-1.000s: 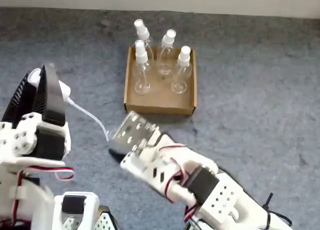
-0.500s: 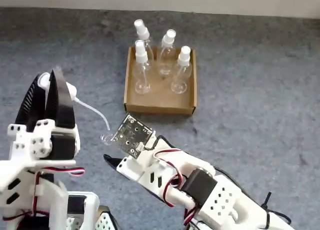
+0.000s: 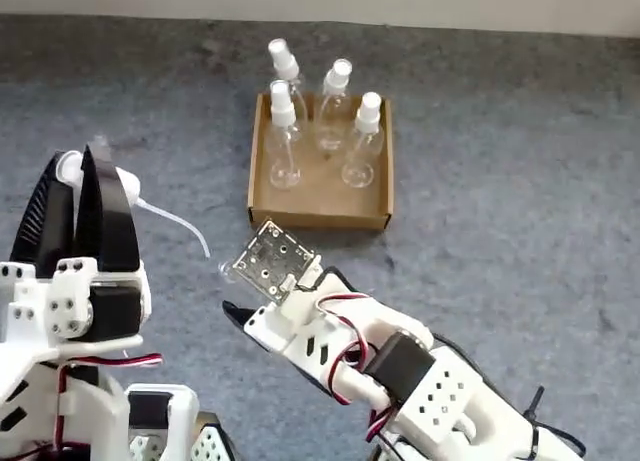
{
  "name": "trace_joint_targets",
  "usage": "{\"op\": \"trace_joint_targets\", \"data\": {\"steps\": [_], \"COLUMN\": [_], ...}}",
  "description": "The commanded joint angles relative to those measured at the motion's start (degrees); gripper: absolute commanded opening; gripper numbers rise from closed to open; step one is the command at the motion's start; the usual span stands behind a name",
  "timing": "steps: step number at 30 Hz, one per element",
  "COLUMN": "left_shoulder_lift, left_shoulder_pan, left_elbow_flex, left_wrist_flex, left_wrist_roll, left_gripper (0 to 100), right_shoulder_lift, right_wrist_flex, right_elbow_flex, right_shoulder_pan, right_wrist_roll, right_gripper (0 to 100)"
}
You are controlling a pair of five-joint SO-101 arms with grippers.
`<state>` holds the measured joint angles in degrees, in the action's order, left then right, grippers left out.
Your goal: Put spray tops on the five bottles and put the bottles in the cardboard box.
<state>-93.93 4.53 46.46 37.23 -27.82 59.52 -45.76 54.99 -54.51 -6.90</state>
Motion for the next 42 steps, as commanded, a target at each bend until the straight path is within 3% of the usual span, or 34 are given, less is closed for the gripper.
{"op": "trace_joint_targets", "data": {"steps": [1,6,14,20,25,29,33,42], "left_shoulder_lift": [1.89,1.98,1.89,1.89,2.33,2.42,2.42,2.42], "left_shoulder_pan": [-1.19,-1.19,-7.96,-8.57,-9.63,-15.60,-21.49,-21.41], "left_elbow_flex": [0.57,1.54,8.13,9.54,10.95,14.81,18.86,22.55], "left_wrist_flex": [-0.97,-0.88,-0.88,2.37,7.91,7.82,7.74,6.77], "left_wrist_roll": [-0.18,-3.52,-3.16,-0.53,-0.26,6.24,9.05,9.14], "left_gripper": [0,0,0,0,0,0,0,0], "right_shoulder_lift": [1.89,1.89,1.98,1.98,1.98,1.98,1.98,2.07], "right_wrist_flex": [0.57,0.57,0.57,0.57,0.84,1.10,1.89,1.80], "right_elbow_flex": [-0.84,-0.92,-1.10,-1.01,-1.10,-1.19,-1.01,-0.66], "right_shoulder_pan": [0.57,0.57,0.57,0.92,7.60,10.59,10.68,9.19], "right_wrist_roll": [0.44,0.44,0.44,0.44,3.52,9.05,6.68,0.97], "right_gripper": [0.4,0.4,0.4,0.4,0.4,0.4,0.4,0.5]}}
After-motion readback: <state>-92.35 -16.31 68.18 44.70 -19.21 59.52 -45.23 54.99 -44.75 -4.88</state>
